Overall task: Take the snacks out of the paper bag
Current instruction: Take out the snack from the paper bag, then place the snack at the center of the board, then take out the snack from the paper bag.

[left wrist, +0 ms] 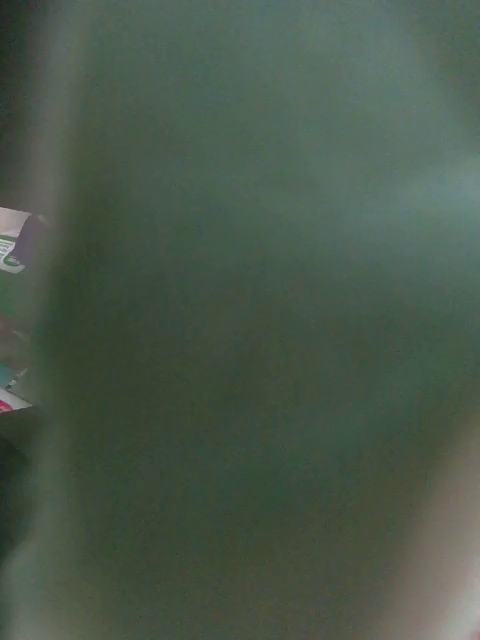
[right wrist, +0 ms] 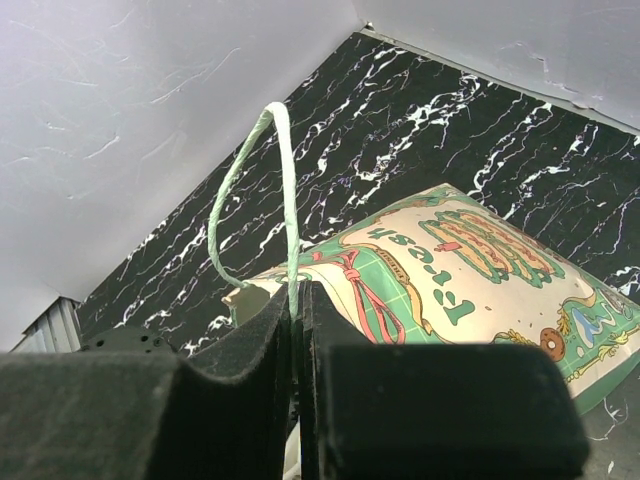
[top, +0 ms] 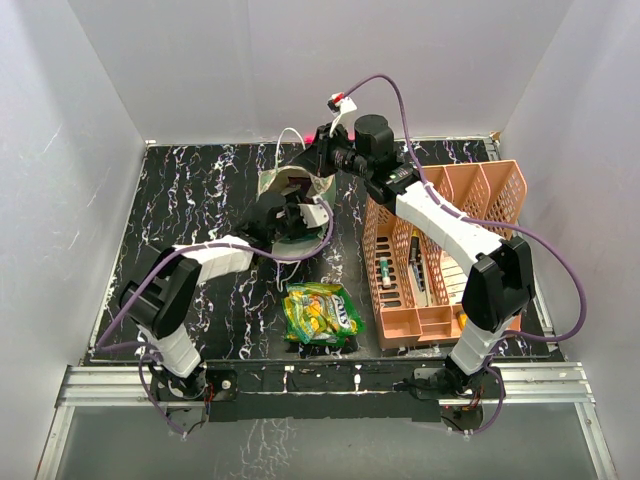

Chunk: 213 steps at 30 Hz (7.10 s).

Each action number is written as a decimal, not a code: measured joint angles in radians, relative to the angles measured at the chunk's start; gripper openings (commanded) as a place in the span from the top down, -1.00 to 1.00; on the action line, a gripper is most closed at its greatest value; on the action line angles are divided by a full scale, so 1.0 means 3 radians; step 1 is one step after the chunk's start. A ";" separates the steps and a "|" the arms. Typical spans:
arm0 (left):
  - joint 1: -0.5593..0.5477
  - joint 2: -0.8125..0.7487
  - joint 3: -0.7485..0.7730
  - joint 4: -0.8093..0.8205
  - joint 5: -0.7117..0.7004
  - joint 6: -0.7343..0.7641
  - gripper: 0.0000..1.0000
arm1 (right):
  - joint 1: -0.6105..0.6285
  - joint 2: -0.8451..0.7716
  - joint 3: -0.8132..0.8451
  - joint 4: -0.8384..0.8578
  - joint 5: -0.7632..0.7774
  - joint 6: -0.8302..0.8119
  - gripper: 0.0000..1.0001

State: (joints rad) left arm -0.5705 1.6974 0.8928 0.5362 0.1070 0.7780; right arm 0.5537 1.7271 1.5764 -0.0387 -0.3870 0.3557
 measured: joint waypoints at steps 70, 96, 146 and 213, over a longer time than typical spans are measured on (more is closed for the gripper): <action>-0.0342 -0.2164 0.1526 -0.3474 -0.0380 -0.3512 1.00 | -0.0014 0.0045 0.0079 0.0041 0.0188 0.0061 0.85; -0.0984 -0.2207 -0.0807 -0.1184 0.0701 -0.7610 1.00 | -0.0014 0.0045 0.0055 0.0043 0.0188 0.0126 0.85; -0.0960 -0.2904 -0.1920 -0.2075 -0.0655 -0.7530 1.00 | -0.0013 0.0042 -0.0080 0.0149 0.0187 0.0130 0.85; -0.1030 -0.3254 -0.0896 -0.2922 -0.0743 -0.6193 -0.36 | -0.0013 0.0042 -0.0100 0.0167 0.0172 0.0132 0.85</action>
State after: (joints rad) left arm -0.8795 0.7212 0.6239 -0.3405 -0.1158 -1.0798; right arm 0.5499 1.7397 1.5463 0.0113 -0.3355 0.3954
